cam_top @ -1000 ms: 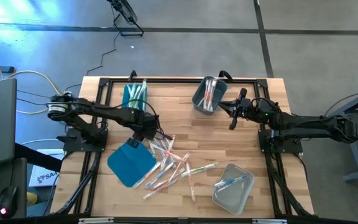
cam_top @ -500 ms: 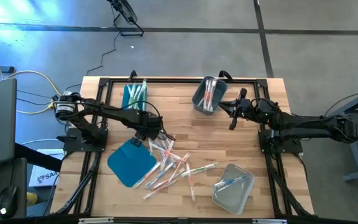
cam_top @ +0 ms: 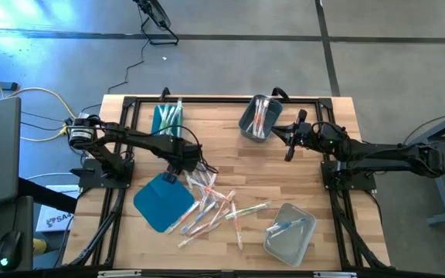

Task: Pick & Place Toothbrushes
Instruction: Put the left green toothbrush into the blue bin

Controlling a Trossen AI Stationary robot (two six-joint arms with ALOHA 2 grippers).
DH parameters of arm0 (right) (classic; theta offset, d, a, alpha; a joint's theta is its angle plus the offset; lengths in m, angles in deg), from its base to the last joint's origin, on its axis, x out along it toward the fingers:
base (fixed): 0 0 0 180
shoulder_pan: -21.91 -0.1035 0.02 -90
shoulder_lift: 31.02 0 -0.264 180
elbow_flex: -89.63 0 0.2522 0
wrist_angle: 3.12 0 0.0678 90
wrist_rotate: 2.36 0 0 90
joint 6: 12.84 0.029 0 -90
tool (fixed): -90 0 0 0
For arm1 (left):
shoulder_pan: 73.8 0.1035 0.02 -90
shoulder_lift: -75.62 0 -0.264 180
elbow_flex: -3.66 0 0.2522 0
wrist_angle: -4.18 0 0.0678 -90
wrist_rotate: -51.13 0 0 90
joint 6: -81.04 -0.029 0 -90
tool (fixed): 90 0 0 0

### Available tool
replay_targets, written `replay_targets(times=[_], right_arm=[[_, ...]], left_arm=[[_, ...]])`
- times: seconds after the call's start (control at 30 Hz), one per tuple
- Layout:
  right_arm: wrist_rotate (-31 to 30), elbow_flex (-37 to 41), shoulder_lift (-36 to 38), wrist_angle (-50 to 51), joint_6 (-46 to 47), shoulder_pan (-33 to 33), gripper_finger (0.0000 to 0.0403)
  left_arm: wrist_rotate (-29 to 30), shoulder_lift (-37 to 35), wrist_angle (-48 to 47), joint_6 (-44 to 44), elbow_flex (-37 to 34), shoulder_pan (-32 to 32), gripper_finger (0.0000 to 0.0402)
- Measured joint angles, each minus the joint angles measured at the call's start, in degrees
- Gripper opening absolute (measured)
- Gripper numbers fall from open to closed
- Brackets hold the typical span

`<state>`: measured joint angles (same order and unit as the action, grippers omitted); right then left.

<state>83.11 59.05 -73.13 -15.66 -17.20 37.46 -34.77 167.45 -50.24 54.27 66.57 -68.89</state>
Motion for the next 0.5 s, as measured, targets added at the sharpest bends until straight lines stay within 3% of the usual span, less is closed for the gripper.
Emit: replay_targets(times=[0.2,0.5], right_arm=[[0.00,0.00,0.00,0.01,0.00,0.00,0.0025],[0.00,0.00,0.00,0.04,-0.22,-0.02,0.0025]], left_arm=[[-0.91,0.04,-0.32,0.28,-0.02,0.00,0.0139],[-2.37,0.04,-0.59,0.30,-0.09,-0.07,0.0066]])
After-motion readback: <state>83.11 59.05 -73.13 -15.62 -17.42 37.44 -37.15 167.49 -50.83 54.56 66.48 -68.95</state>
